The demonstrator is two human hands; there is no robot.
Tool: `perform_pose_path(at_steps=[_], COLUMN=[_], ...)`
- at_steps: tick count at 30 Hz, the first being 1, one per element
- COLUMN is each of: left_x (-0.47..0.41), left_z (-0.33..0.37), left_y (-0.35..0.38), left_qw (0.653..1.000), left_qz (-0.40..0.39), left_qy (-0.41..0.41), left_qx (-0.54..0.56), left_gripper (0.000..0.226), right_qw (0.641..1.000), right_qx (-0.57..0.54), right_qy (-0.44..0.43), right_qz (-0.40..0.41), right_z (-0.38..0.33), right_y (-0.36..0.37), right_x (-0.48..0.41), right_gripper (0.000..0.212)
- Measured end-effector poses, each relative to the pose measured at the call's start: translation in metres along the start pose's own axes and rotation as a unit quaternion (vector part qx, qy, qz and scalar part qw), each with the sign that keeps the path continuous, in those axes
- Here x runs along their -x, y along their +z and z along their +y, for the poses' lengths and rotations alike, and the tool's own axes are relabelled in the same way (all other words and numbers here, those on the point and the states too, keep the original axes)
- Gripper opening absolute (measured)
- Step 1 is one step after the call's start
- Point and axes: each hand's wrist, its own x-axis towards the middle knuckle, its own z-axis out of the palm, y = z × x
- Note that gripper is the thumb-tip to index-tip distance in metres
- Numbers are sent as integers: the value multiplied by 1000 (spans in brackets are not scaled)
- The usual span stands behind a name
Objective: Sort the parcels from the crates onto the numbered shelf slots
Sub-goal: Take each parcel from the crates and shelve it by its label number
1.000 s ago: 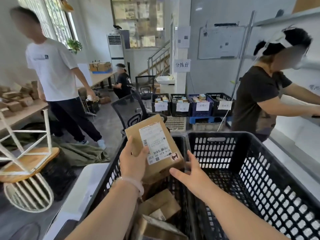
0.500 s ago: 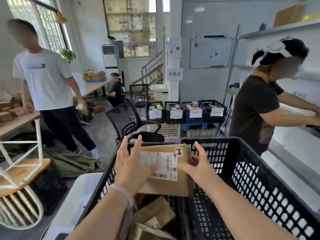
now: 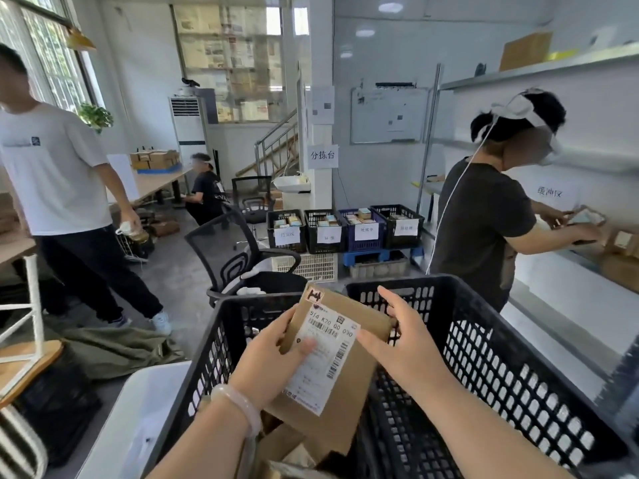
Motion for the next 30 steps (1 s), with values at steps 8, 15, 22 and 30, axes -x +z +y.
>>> perform_pose_path(at_steps=[8,15,22,30], left_x=[-22,-21,9,85], left_z=[35,76,136,219], left_y=[35,121,223,373], left_qw=[995,966,917,877], left_qz=[51,-144,-251,-335], left_qy=[29,213,308,316], left_qx=[82,38,43,139], left_gripper=[75,86,90,91], right_qw=[997,965,923,887], right_qx=[28,87,144,174], right_qy=[-13,58,107,139], right_qz=[69,242,341,404], right_z=[-1,10,20,37], right_y=[2,-84,-181,-318], right_x=[40,81,151,262], right_gripper=[102,90,91,93])
